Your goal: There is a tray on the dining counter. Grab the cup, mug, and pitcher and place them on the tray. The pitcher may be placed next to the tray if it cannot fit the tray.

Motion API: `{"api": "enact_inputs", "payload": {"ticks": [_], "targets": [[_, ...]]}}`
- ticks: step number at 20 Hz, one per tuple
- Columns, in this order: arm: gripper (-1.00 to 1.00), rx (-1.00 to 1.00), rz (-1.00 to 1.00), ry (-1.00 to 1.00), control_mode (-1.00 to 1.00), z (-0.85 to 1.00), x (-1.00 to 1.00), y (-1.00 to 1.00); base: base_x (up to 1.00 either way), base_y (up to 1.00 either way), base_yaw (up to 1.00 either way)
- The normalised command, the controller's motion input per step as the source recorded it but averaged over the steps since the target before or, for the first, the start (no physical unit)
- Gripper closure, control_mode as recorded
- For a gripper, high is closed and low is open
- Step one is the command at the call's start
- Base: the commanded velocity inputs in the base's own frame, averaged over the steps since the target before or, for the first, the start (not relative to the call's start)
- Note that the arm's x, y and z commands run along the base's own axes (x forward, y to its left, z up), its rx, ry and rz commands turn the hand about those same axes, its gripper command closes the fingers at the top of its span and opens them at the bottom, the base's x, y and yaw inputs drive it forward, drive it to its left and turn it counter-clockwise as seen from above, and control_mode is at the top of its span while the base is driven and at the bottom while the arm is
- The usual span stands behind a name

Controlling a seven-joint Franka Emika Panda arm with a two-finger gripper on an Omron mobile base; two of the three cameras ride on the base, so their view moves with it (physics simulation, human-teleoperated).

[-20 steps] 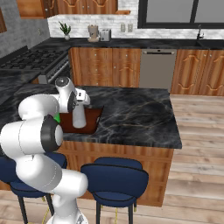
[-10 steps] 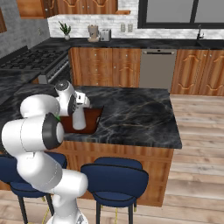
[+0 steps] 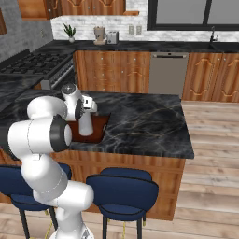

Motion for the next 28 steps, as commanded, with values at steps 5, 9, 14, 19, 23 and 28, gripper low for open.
{"api": "enact_inputs", "payload": {"ticks": [5,9,14,19,23,28], "targets": [[1.0,0.0,0.0,-0.05,-1.0,0.0,0.28,0.0,0.0,0.0,0.0],[1.0,0.0,0.0,-0.05,-1.0,0.0,0.28,0.0,0.0,0.0,0.0],[1.0,0.0,0.0,-0.01,-1.0,-0.06,0.12,0.03,0.0,0.0,0.0],[1.0,0.0,0.0,0.0,-1.0,-0.24,0.0,0.0,0.0,0.0,0.0],[1.0,0.0,0.0,0.0,-1.0,-0.39,0.0,0.0,0.0,0.0,0.0],[1.0,0.0,0.0,0.0,-1.0,-0.04,0.0,0.0,0.0,0.0,0.0]]}}
